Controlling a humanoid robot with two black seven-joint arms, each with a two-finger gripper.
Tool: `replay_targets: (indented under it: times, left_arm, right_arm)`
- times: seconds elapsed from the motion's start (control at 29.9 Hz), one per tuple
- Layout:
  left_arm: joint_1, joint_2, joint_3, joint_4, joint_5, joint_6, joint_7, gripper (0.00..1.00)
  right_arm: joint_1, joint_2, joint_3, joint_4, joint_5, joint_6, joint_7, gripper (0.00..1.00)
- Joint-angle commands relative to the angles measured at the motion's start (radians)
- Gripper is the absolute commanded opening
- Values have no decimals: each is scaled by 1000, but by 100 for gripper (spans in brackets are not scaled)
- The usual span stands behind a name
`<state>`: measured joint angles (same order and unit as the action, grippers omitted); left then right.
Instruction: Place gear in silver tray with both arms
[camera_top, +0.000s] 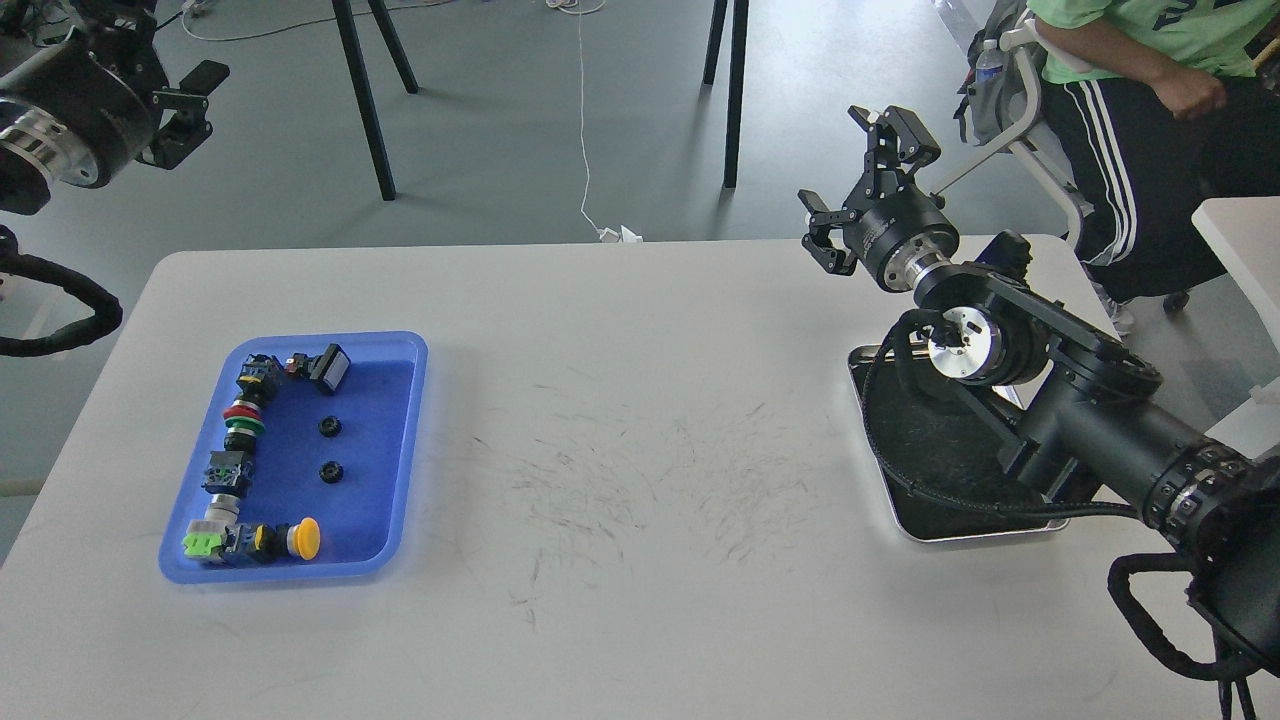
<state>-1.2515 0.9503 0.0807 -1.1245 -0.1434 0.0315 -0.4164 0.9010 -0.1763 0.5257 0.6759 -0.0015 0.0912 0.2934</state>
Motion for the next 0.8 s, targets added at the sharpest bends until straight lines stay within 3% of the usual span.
replay_targets:
  times: [0.0, 0.07, 0.17, 0.33, 0.53, 0.77]
  left_arm:
    - [40, -16, -42, 5, -2, -23, 8, 91]
    - [72, -57, -42, 2, -1, -71, 4, 93]
    - [124, -119, -26, -3, 5, -77, 14, 96]
    - [97, -139, 210, -27, 91, -84, 13, 97]
    - [-14, 10, 329, -187, 393, -139, 27, 98]
    - [-28, 74, 353, -241, 656, -113, 30, 98]
  right_arm:
    - [1, 0, 0, 1, 0, -1, 0, 99]
    - [1, 0, 0, 1, 0, -1, 0, 99]
    - [1, -2, 0, 1, 0, -1, 0, 99]
    - [-4, -8, 0, 1, 3, 2, 0, 99]
    - [-11, -8, 4, -2, 0, 7, 0, 99]
    - [-11, -9, 0, 1, 0, 5, -2, 99]
